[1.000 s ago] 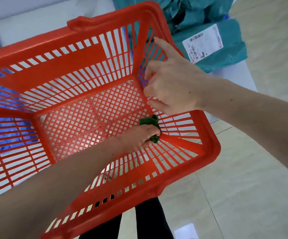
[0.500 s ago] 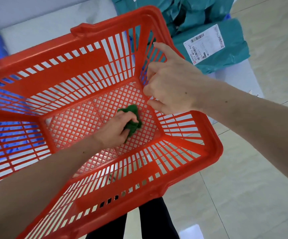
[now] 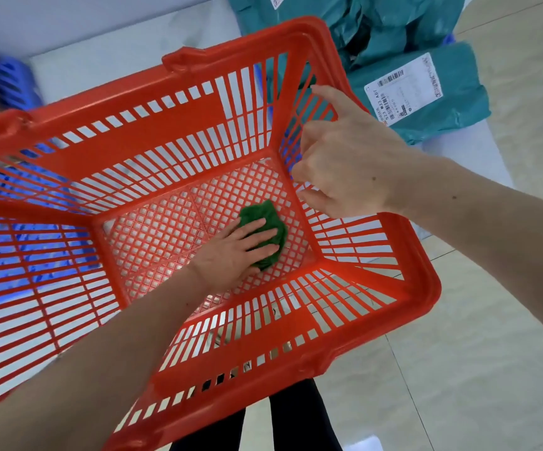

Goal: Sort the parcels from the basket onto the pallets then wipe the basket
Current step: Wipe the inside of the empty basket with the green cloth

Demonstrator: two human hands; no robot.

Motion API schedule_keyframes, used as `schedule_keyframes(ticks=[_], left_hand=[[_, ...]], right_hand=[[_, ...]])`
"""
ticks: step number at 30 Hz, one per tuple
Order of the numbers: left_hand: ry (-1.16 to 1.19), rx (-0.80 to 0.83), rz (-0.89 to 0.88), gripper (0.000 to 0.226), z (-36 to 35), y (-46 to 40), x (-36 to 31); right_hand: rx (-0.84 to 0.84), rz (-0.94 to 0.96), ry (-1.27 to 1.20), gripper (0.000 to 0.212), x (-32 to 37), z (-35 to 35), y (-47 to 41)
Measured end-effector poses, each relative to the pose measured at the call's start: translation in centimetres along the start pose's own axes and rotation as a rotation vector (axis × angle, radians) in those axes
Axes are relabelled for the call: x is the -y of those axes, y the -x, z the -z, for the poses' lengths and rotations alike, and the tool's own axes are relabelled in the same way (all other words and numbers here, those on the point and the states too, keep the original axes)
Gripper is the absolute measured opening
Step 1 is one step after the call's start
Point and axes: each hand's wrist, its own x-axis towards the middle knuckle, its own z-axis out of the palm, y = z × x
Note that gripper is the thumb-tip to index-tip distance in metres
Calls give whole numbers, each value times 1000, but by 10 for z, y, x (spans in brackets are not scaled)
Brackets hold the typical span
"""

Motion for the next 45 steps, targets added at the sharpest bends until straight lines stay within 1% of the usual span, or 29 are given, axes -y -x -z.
schedule_keyframes(ticks=[1,4,6,7,9,11,13,15,17,18,20,22,24,26,28,30,31,32,33,34,35,37,39,40,42,44,45], left_hand=[[17,-4,74,55,-1,3,-4],[104,-67,385,56,1,12,-12],[126,-82,538,58,7,16,-9],[128,-69,575,60,11,17,-6],[143,-42,604,66,19,22,-3],[183,-77,577,75,24,32,0],[241,-133,540,79,24,48,3],[326,-127,608,82,20,64,10],[382,1,749,90,17,78,19],[378,83,810,96,15,85,24],[359,194,881,105,10,96,36],[369,269,892,110,5,108,48],[384,304,850,109,-1,119,57],[372,311,801,109,-3,125,62],[358,335,779,107,-1,127,65],[355,364,773,105,1,127,66],[358,373,774,105,2,127,66],[357,379,774,105,3,128,66],[352,381,773,105,3,129,66],[342,381,770,104,3,130,66],[332,378,769,103,3,130,65],[329,375,769,98,6,130,64],[350,379,772,92,9,129,66],[367,385,774,89,11,129,67],[392,394,772,85,14,130,69],[385,398,767,83,13,131,69],[381,396,766,83,13,131,69]], right_hand=[[1,-11,-6,28,1,3,-2],[-99,-18,2,22,5,12,-2],[-36,-39,-36,18,14,20,-8],[10,-46,-31,19,20,21,-12],[19,-45,-60,19,35,22,-24],[45,-21,-118,20,54,15,-43],[157,-3,-233,30,74,1,-67],[269,-18,-350,52,94,-16,-90],[344,-52,-470,76,115,-33,-110],[364,-72,-515,83,124,-40,-117],[349,-116,-553,89,144,-51,-128],[281,-170,-602,92,161,-61,-134],[195,-185,-618,94,173,-70,-136],[121,-91,-541,91,177,-77,-136],[35,141,-397,83,179,-85,-136],[-39,460,-239,71,183,-93,-138],[-48,612,-160,65,183,-96,-138],[-51,719,-100,61,179,-99,-137],[-73,781,-74,59,171,-100,-137],[-97,790,-75,61,160,-103,-138],[-87,753,-106,63,147,-103,-137],[-68,612,-205,69,133,-102,-134],[-62,492,-265,66,139,-95,-134],[-64,467,-304,63,148,-92,-137],[-22,534,-331,59,165,-87,-141],[25,650,-263,59,165,-84,-141],[45,659,-210,61,158,-81,-140]])
